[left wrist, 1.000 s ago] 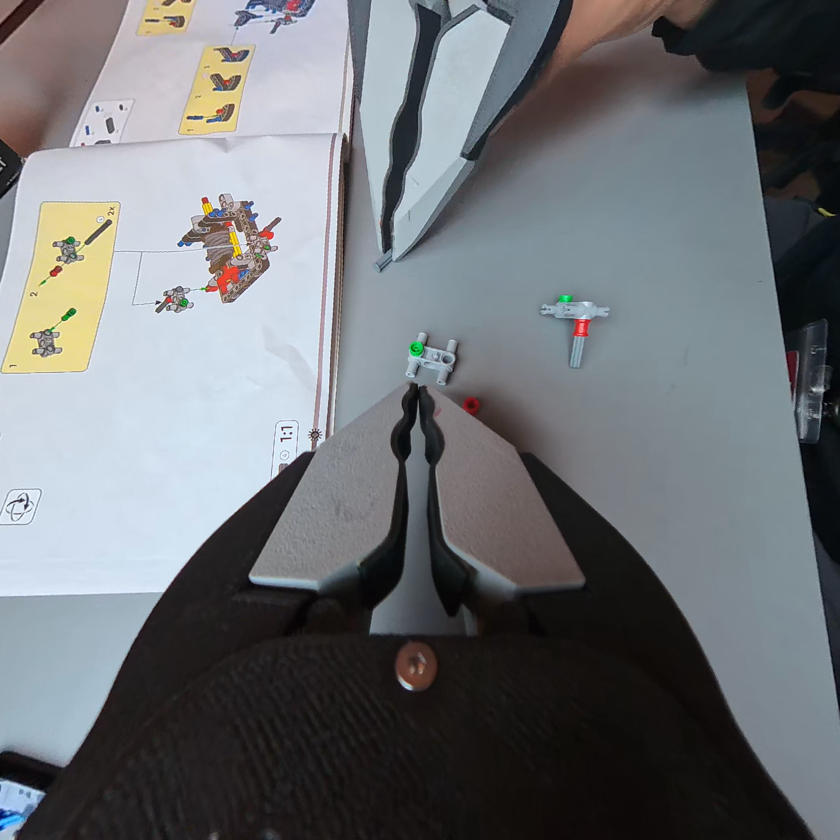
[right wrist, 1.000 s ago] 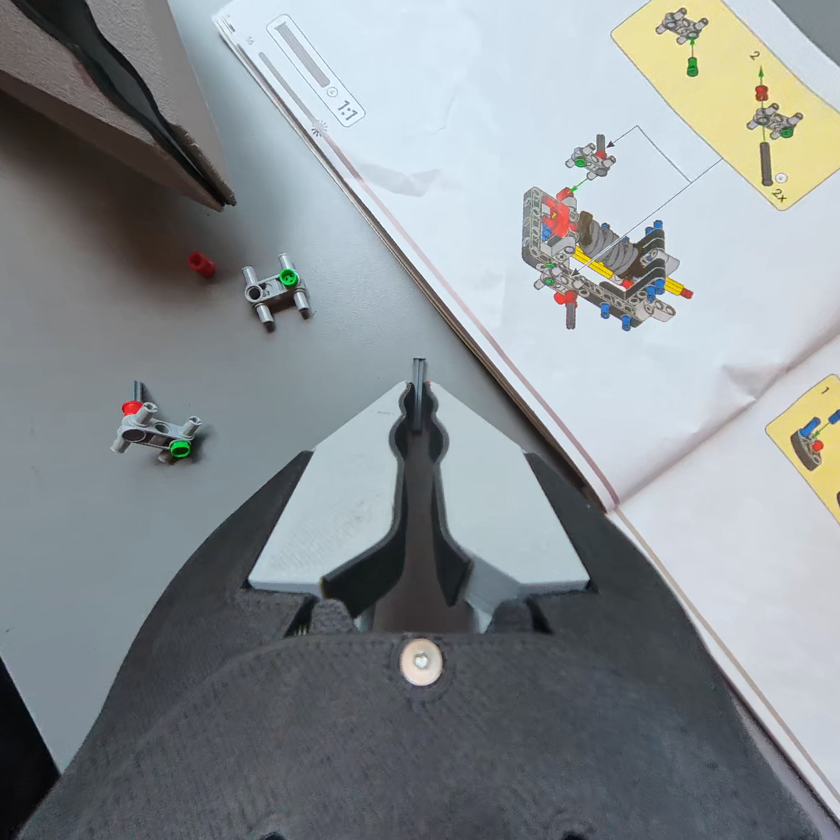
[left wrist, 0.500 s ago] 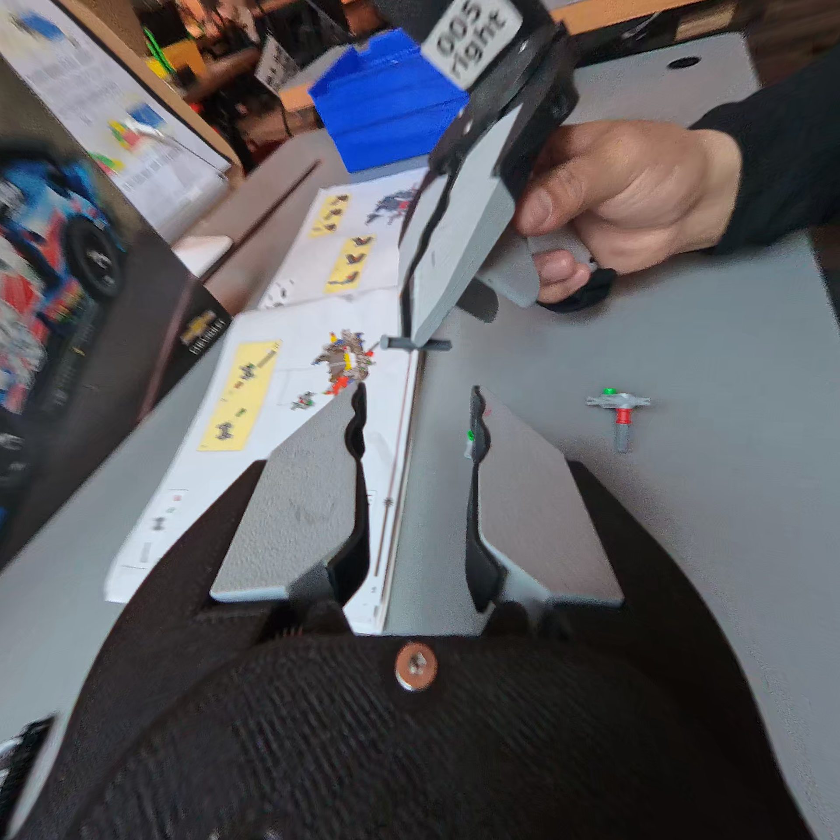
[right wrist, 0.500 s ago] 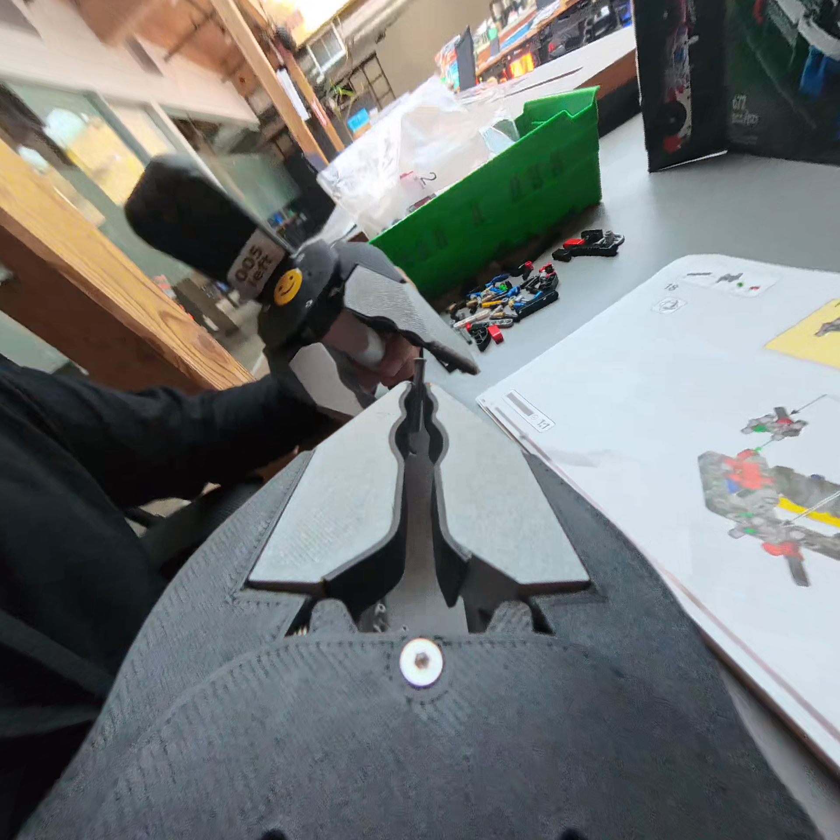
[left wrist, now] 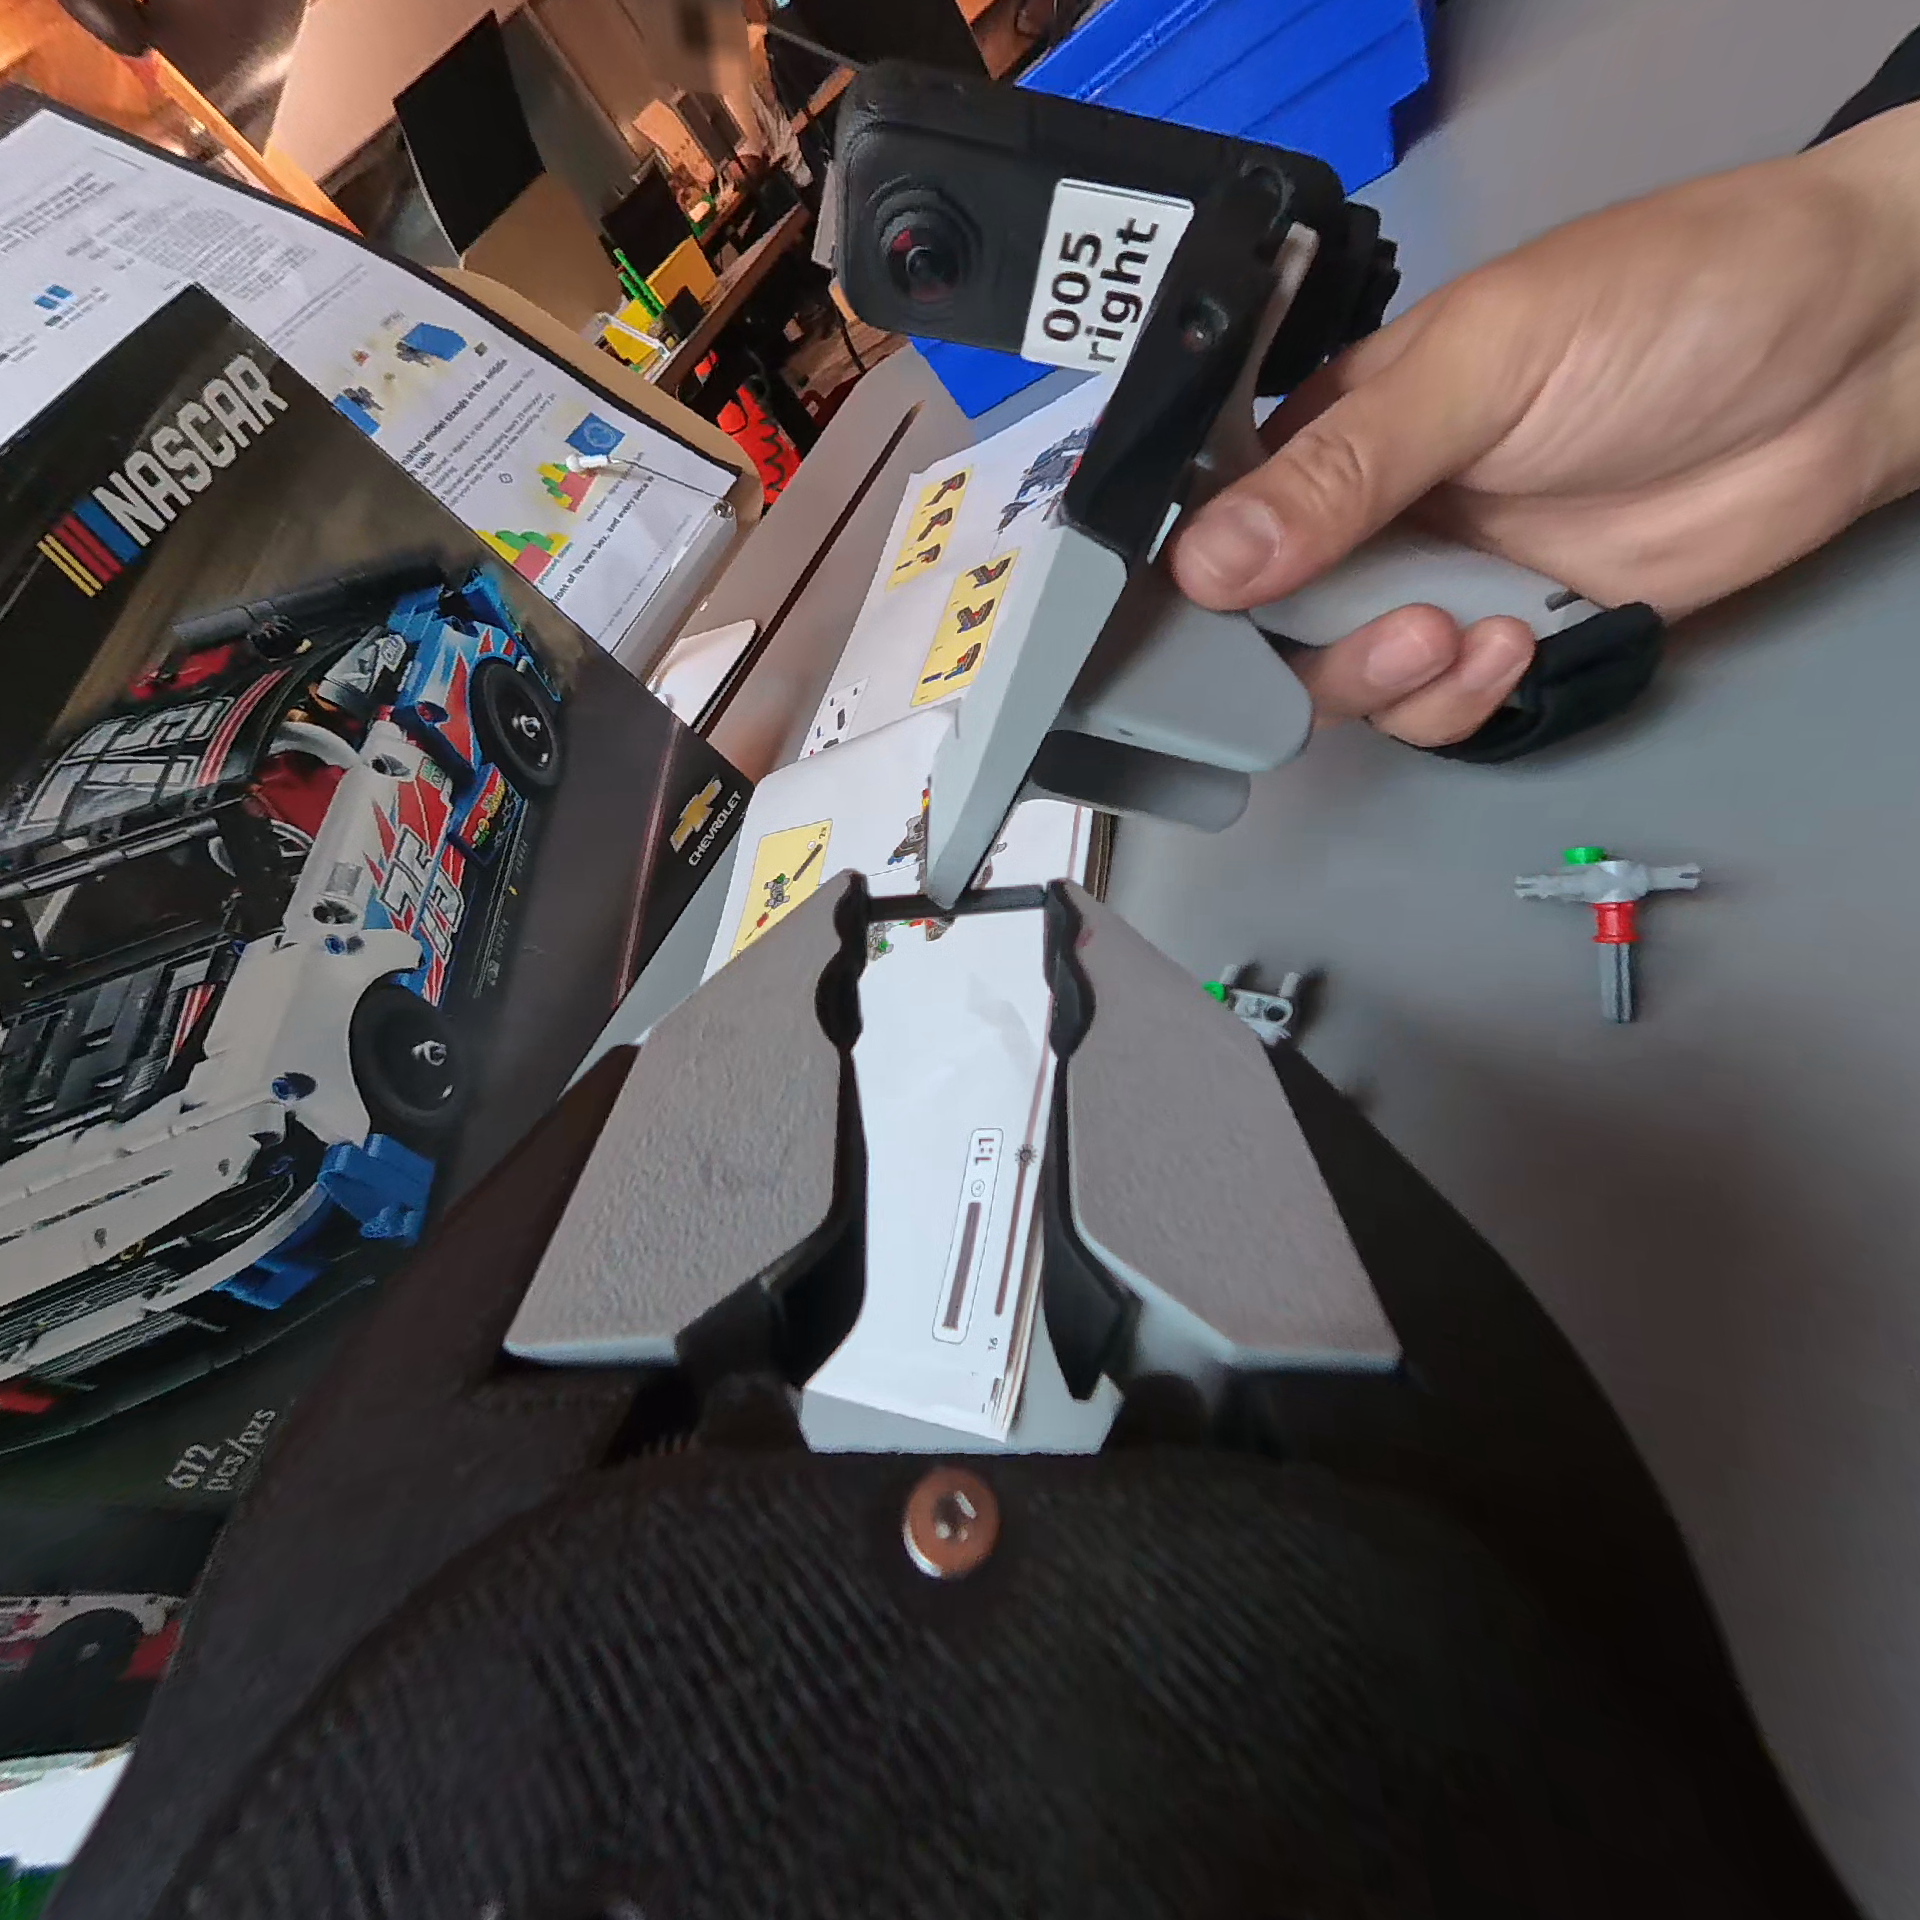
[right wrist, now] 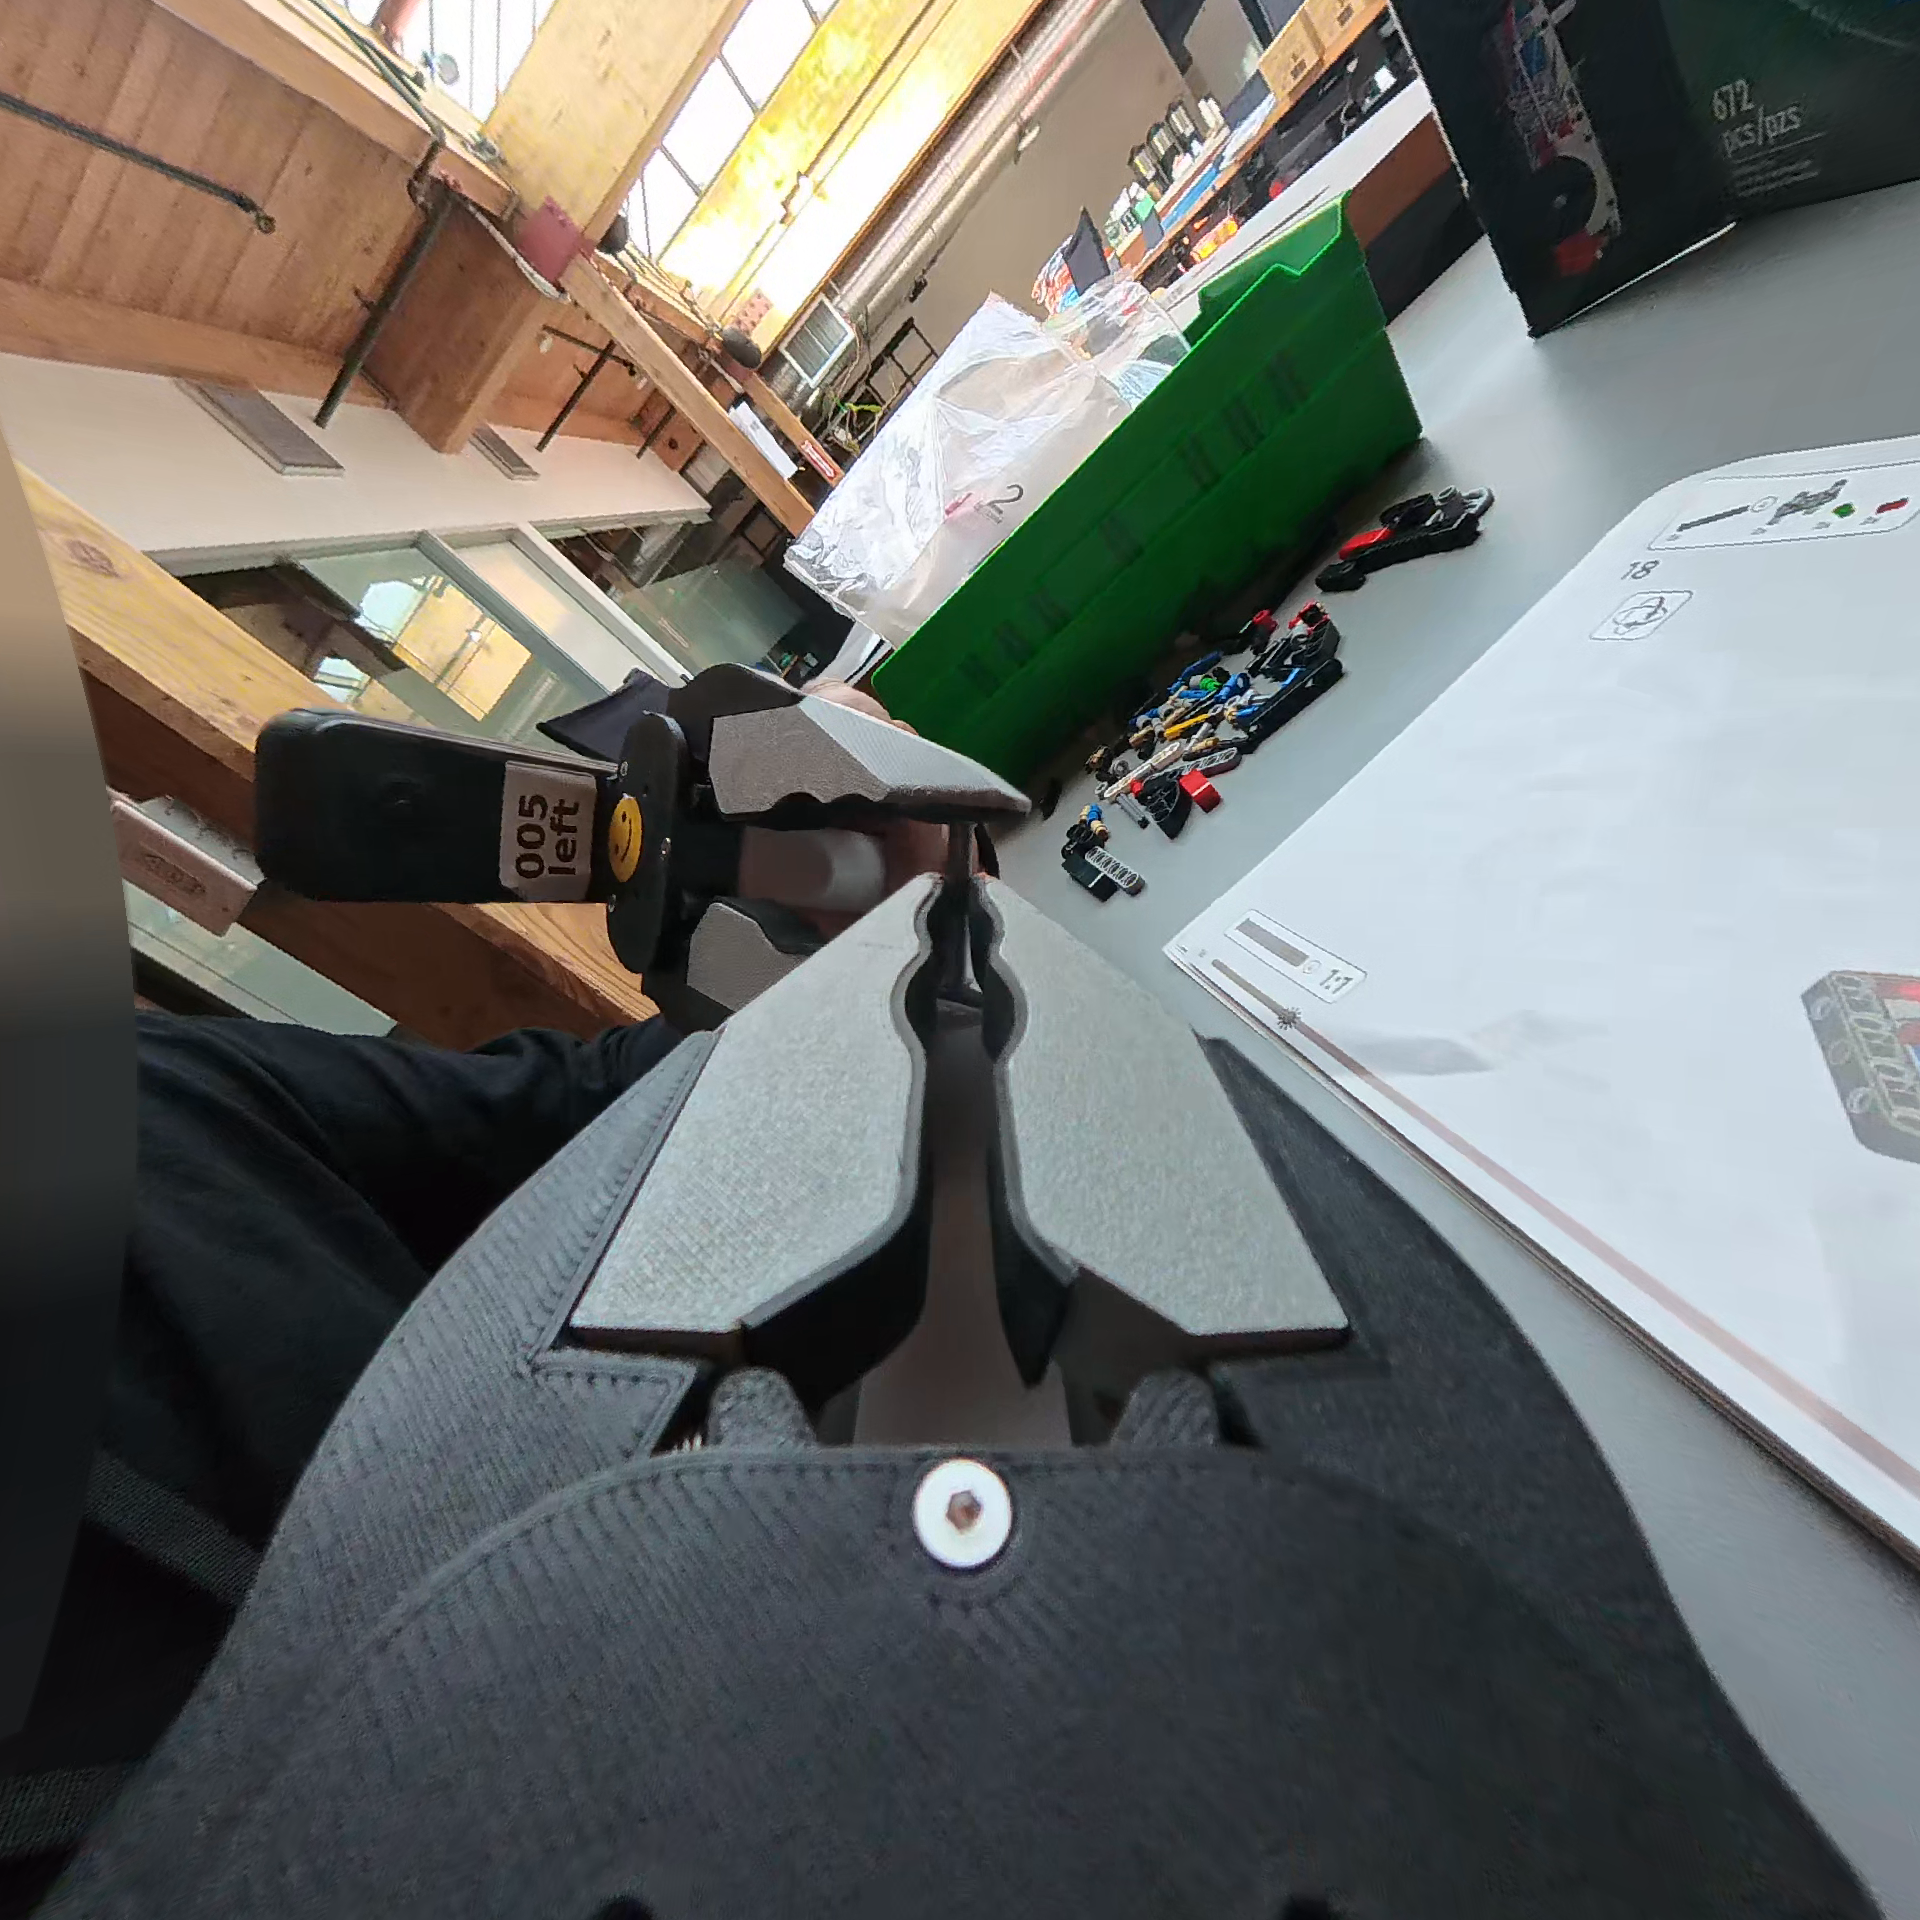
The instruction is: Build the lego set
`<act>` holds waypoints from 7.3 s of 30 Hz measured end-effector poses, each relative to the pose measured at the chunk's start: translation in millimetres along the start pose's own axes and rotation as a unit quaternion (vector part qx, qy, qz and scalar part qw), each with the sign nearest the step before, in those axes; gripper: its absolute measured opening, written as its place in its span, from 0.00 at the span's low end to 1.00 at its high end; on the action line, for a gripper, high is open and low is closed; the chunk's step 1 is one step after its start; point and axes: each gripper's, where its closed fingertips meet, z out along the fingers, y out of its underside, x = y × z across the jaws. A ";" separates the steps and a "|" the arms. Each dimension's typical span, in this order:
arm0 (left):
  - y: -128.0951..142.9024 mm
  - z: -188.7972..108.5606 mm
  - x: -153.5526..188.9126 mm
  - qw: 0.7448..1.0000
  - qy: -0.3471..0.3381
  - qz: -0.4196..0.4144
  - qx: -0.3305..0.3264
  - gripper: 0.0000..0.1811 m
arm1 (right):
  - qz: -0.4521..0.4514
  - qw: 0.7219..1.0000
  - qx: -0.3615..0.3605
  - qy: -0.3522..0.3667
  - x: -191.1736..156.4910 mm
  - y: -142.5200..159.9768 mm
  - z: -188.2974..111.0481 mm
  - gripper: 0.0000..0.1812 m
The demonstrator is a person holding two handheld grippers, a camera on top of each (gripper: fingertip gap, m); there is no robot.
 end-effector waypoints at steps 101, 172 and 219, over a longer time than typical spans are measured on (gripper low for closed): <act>29.1 10.8 57.9 0.935 0.266 -0.224 -0.075 0.01 | -0.292 0.900 -0.289 0.145 28.0 52.9 -27.5 0.01; 22.7 5.9 54.7 0.866 0.335 -0.368 -0.049 0.01 | -0.697 0.611 -0.323 0.190 31.9 55.6 -34.0 0.06; 47.3 -2.5 55.4 0.893 0.319 -0.298 -0.109 0.07 | -0.518 0.764 -0.236 0.304 64.1 5.6 -58.9 0.04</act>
